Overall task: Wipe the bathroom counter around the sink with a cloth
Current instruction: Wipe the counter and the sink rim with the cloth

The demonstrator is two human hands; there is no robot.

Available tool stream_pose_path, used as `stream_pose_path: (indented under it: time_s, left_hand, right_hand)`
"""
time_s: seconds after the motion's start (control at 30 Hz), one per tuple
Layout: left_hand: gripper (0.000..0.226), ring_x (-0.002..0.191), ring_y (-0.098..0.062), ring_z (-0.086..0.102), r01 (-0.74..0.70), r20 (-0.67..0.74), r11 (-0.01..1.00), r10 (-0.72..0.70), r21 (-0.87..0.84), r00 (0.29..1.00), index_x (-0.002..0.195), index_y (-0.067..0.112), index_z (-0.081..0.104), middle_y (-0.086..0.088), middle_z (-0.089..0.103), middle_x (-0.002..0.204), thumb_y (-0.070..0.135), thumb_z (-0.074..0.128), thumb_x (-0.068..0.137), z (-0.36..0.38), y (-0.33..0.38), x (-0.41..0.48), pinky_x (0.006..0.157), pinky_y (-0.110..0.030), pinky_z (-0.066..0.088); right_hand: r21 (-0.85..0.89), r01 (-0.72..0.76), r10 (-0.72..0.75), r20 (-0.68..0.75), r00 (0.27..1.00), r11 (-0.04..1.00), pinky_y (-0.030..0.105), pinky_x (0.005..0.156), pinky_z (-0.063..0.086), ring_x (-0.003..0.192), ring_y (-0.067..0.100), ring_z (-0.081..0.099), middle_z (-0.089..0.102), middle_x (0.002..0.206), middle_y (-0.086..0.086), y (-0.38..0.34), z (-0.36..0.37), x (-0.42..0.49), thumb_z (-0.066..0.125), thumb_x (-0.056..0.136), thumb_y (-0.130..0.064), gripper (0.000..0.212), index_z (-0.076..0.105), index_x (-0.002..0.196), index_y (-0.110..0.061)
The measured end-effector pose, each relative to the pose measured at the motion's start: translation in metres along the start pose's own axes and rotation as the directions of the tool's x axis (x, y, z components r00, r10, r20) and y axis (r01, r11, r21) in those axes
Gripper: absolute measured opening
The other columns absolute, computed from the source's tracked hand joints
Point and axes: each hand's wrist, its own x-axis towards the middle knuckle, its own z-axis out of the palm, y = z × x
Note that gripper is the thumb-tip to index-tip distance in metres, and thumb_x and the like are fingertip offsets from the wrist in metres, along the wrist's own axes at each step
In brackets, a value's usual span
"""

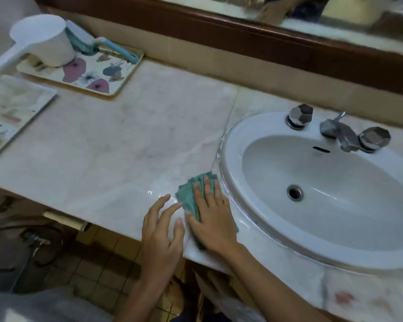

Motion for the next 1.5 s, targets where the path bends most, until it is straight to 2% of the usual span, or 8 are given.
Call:
stream_pose_path:
  time_s: [0.1,0.17,0.23,0.37,0.67,0.9,1.13,1.5]
  left_hand:
    - [0.037,0.127,-0.008,0.044,-0.113,0.096,0.993,0.111,0.017,0.989,0.12,0.029,0.06,0.011,0.046,0.139,0.036,0.04,0.09,0.019,0.017,-0.005,0.099,-0.032,0.041]
    - [0.044,0.133,-0.021,0.043,-0.3,0.266,0.919,0.232,0.255,0.936,0.129,0.027,0.056,0.001,0.042,0.148,0.039,0.043,0.088,0.04,0.022,0.001,0.1,-0.039,0.044]
    - [0.062,0.148,-0.029,0.014,-0.372,0.453,0.794,0.138,0.48,0.881,0.147,0.034,0.033,-0.002,0.014,0.162,0.054,0.037,0.089,0.06,0.028,0.013,0.113,-0.045,0.025]
    - [0.077,0.145,-0.027,-0.027,-0.292,0.455,0.728,-0.032,0.621,0.89,0.154,0.028,-0.009,0.005,-0.025,0.159,0.066,0.009,0.089,0.093,0.028,0.021,0.114,-0.041,-0.011]
    - [0.072,0.145,-0.018,-0.028,-0.562,0.67,0.678,0.137,0.474,0.729,0.153,0.025,-0.012,0.009,-0.025,0.159,0.061,0.013,0.096,0.078,0.011,0.023,0.119,-0.039,-0.005]
    - [0.066,0.148,-0.019,-0.018,-0.393,0.527,0.755,0.074,0.524,0.846,0.154,0.02,-0.007,0.007,-0.016,0.161,0.05,0.017,0.1,0.099,0.011,0.129,0.12,-0.039,0.0]
    - [0.063,0.149,-0.028,-0.008,-0.327,0.47,0.754,0.027,0.57,0.882,0.155,0.013,0.0,-0.002,-0.008,0.163,0.041,0.015,0.102,0.134,0.019,0.239,0.119,-0.044,0.003]
    - [0.062,0.149,-0.027,-0.009,-0.291,0.405,0.829,0.086,0.477,0.91,0.154,0.014,0.007,0.0,-0.002,0.163,0.042,0.02,0.1,0.11,0.025,0.029,0.118,-0.042,0.0]
  right_hand:
    - [0.324,-0.032,0.066,-0.093,0.993,0.946,0.034,0.119,0.016,0.144,0.006,0.01,0.029,0.154,-0.01,0.02,-0.03,-0.029,0.034,0.09,-0.043,0.056,0.044,0.141,-0.023]
    - [0.343,0.01,0.092,-0.282,0.955,0.939,0.031,0.113,0.028,0.135,0.009,0.035,0.049,0.138,-0.013,0.037,-0.047,-0.06,0.038,0.087,-0.038,0.05,0.059,0.129,-0.02]
    - [0.291,0.077,0.059,-0.433,0.9,0.954,0.034,0.101,0.041,0.12,0.014,0.051,0.06,0.125,-0.011,0.058,-0.057,-0.085,0.044,0.085,-0.028,0.041,0.067,0.117,-0.016]
    - [0.109,-0.036,0.09,-0.536,0.839,0.993,0.043,0.086,0.05,0.115,0.023,0.048,0.063,0.126,-0.001,0.09,-0.077,-0.093,0.044,0.081,-0.024,0.04,0.069,0.11,-0.014]
    - [-0.039,-0.315,0.274,-0.4,0.875,0.948,0.051,0.09,0.042,0.108,0.033,0.054,0.062,0.126,0.009,0.094,-0.066,-0.075,0.043,0.076,-0.033,0.045,0.068,0.11,-0.015]
    - [-0.059,-0.462,0.398,-0.422,0.815,0.885,0.056,0.096,0.032,0.081,0.03,0.06,0.07,0.083,0.001,0.083,-0.059,-0.058,0.051,0.074,-0.022,0.022,0.069,0.086,-0.016]
    - [-0.038,-0.579,0.543,-0.303,0.783,0.814,0.043,0.107,0.008,0.11,0.022,0.052,0.069,0.107,-0.005,0.075,-0.068,-0.052,0.057,0.087,-0.018,0.022,0.069,0.106,-0.022]
    - [0.016,-0.564,0.542,-0.3,0.785,0.826,0.043,0.107,0.011,0.115,0.021,0.048,0.065,0.116,-0.004,0.07,-0.067,-0.057,0.052,0.091,-0.016,0.031,0.064,0.118,-0.024]
